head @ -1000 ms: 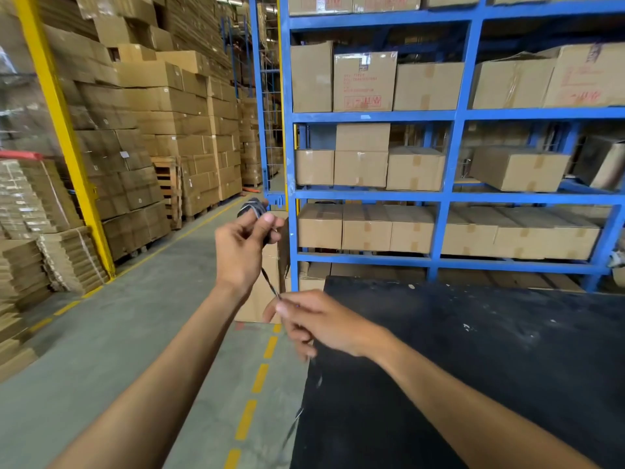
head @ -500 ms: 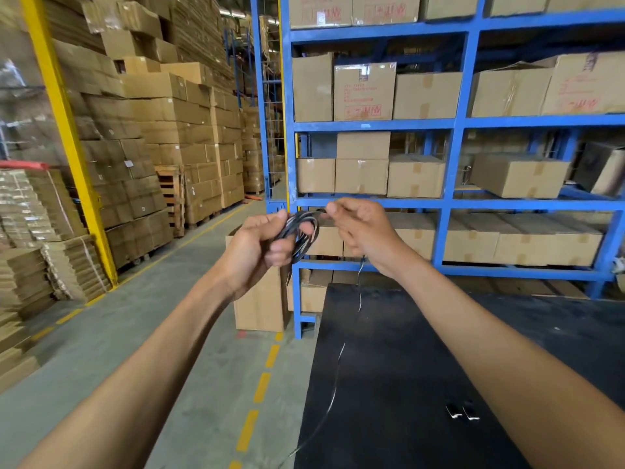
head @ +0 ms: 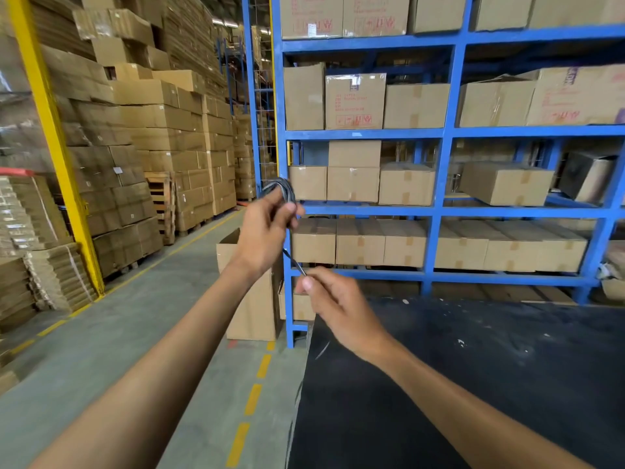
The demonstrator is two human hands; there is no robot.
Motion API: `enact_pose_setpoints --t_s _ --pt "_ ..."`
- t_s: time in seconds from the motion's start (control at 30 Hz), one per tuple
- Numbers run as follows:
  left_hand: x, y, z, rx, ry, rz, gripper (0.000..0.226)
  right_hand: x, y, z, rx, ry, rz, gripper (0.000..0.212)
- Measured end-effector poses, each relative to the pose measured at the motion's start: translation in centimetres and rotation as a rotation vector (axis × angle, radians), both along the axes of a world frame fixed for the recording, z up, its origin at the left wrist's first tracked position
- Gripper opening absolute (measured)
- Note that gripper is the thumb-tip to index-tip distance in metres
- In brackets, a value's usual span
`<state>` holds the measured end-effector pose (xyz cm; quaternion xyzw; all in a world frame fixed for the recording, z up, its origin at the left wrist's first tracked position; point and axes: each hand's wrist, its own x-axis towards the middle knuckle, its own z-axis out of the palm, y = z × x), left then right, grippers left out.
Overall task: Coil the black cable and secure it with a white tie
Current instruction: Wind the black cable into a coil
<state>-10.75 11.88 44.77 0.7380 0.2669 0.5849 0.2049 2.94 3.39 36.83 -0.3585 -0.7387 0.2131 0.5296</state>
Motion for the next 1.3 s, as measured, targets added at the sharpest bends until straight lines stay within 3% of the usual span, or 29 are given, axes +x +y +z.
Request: enact_pose_setpoints --t_s 0.07,0.17,0.3,0.4,0.5,0.63,0.73,0.83,0.93,1.0,1.07,1.13,1.3 --pt "-0.4 0.8 -1.0 0.043 0.265 0.053 0.023 0.8 -0.3 2.1 0.091 -0.031 -0.052 0.023" --pt "-0.8 0.7 -2.6 -0.157 0.373 -0.213 0.025 2.8 0.2 4.9 0.151 0.058 -0.196 0.018" --pt "-0.3 -0.6 -2.6 -0.492 0.141 -0.589 0.035 6.0 3.0 6.6 0.086 0.184 -0.294 0.005" --pt "0.0 -1.3 -1.5 -0.66 0.059 -0.805 0.039 7.2 4.5 7.0 0.065 0.208 -0.322 0.009" --pt "0.4 -1.7 -1.1 -0.675 -0.094 -0.886 0.04 6.8 4.7 6.4 -0.003 0.258 -0.249 0.003" --pt "0.7 -1.8 -0.5 -0.609 -0.42 -0.954 0.041 5.7 4.4 2.3 -0.185 0.149 -0.218 0.02" --pt "0.9 -1.3 0.1 -0.526 -0.437 -0.886 0.043 4.3 3.3 -0.5 -0.281 -0.056 -0.079 0.029" --pt "1.2 -0.1 -0.3 -0.327 -0.318 -0.549 0.032 3.2 1.6 -0.7 -0.38 -0.139 0.102 0.03" --pt "0.2 1.4 -1.5 0.012 0.0 -0.06 0.022 2.9 0.3 0.6 -0.351 -0.25 0.202 0.03" --pt "-0.9 2.6 -3.4 0.091 0.287 0.057 0.025 3.1 -0.2 2.2 -0.326 -0.12 0.142 0.031" --pt "-1.3 2.7 -5.9 -0.028 0.439 -0.041 0.027 3.9 0.0 4.0 -0.258 0.021 -0.015 0.032" --pt "-1.0 2.0 -7.5 -0.14 0.444 -0.143 0.031 4.6 0.6 5.5 -0.222 0.057 -0.11 0.034" --pt "0.1 -1.3 -5.9 -0.388 0.182 -0.493 0.04 5.2 2.6 6.9 -0.213 0.141 -0.276 0.034"
